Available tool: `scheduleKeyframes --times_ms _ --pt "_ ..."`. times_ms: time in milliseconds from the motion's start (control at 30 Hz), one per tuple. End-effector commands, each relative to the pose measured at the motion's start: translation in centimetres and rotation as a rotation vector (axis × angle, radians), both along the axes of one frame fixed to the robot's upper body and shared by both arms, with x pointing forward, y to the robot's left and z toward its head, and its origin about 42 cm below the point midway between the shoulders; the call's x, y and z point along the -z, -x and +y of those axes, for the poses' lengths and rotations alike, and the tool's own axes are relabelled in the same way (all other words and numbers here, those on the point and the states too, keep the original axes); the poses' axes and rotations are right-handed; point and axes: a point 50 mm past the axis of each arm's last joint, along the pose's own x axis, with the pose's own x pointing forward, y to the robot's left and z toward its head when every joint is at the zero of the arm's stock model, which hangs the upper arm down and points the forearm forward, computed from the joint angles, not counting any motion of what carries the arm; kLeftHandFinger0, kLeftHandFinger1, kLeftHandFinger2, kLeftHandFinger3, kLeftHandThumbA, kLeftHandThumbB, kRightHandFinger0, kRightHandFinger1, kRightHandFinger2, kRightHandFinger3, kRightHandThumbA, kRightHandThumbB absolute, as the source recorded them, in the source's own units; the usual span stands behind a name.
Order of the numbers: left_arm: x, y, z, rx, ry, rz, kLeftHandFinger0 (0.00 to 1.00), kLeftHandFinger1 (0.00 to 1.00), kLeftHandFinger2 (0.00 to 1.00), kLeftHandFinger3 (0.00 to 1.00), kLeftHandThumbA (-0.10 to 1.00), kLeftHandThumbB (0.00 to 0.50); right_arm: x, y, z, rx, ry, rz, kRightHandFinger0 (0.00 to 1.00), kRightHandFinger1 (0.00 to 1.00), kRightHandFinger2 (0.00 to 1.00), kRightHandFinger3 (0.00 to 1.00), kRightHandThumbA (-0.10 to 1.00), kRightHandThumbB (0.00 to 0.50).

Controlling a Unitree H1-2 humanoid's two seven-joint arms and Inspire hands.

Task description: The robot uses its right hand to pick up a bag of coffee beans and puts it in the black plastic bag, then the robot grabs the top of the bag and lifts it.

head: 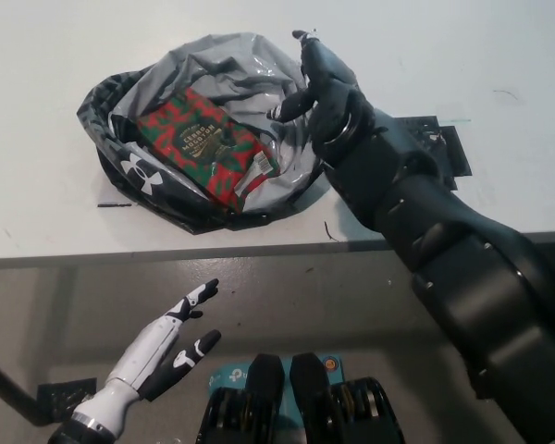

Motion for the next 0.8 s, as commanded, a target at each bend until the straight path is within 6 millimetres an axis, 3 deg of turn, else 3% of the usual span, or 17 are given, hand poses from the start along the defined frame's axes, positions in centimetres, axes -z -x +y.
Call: scheduleKeyframes --times_ms 0,300,433,500,533,600,633,667,700,767 --pt "-1.4 -0.6 0.1 0.034 -0.029 -0.045 0.93 1.00 1.00 1.00 1.00 0.264 -1.8 -0.4 0.1 -0.077 -0.093 0.080 1.00 1.00 1.00 1.00 0.94 0.457" --pt "-1.6 -0.6 0.1 0.034 -0.024 -0.039 0.91 1.00 1.00 1.00 0.98 0.271 -1.4 -0.4 0.0 -0.116 -0.211 0.153 1.00 1.00 1.00 1.00 0.90 0.493" --pt "-1.6 -0.7 0.1 0.035 -0.027 -0.038 0.92 1.00 1.00 1.00 0.99 0.275 -1.2 -0.4 0.0 -0.100 -0.139 0.127 1.00 1.00 1.00 1.00 0.98 0.487" --pt "-1.6 -0.7 0.1 0.036 -0.022 -0.038 0.92 1.00 1.00 1.00 0.99 0.276 -1.4 -0.4 0.0 -0.072 -0.144 0.096 1.00 1.00 1.00 1.00 0.93 0.398" --pt "-1.6 -0.8 0.1 0.038 -0.019 -0.037 0.91 1.00 1.00 1.00 0.99 0.278 -1.5 -0.4 -0.1 -0.034 -0.157 0.058 0.98 1.00 1.00 1.00 0.84 0.318" --pt "-1.6 -0.8 0.1 0.039 -0.018 -0.034 0.91 1.00 1.00 1.00 0.99 0.278 -1.7 -0.4 -0.2 -0.003 -0.157 0.009 0.86 1.00 1.00 1.00 0.65 0.268" --pt "-1.6 -0.8 0.2 0.038 -0.019 -0.031 0.91 1.00 1.00 1.00 0.99 0.278 -1.8 -0.4 -0.2 0.022 -0.144 -0.036 0.51 0.62 0.70 0.77 0.43 0.192" --pt "-1.6 -0.8 0.2 0.038 -0.019 -0.031 0.91 1.00 1.00 1.00 0.99 0.278 -1.8 -0.4 -0.2 0.027 -0.140 -0.045 0.51 0.62 0.70 0.77 0.43 0.192" --pt "-1.6 -0.8 0.2 0.037 -0.025 -0.031 0.91 1.00 1.00 1.00 1.00 0.282 -2.2 -0.4 0.0 0.040 -0.130 -0.091 0.18 0.28 0.39 0.48 0.26 0.179" --pt "-1.6 -0.8 0.1 0.037 -0.030 -0.032 0.92 1.00 1.00 1.00 1.00 0.282 -2.5 -0.3 0.1 0.051 -0.127 -0.126 0.11 0.19 0.31 0.41 0.24 0.176"
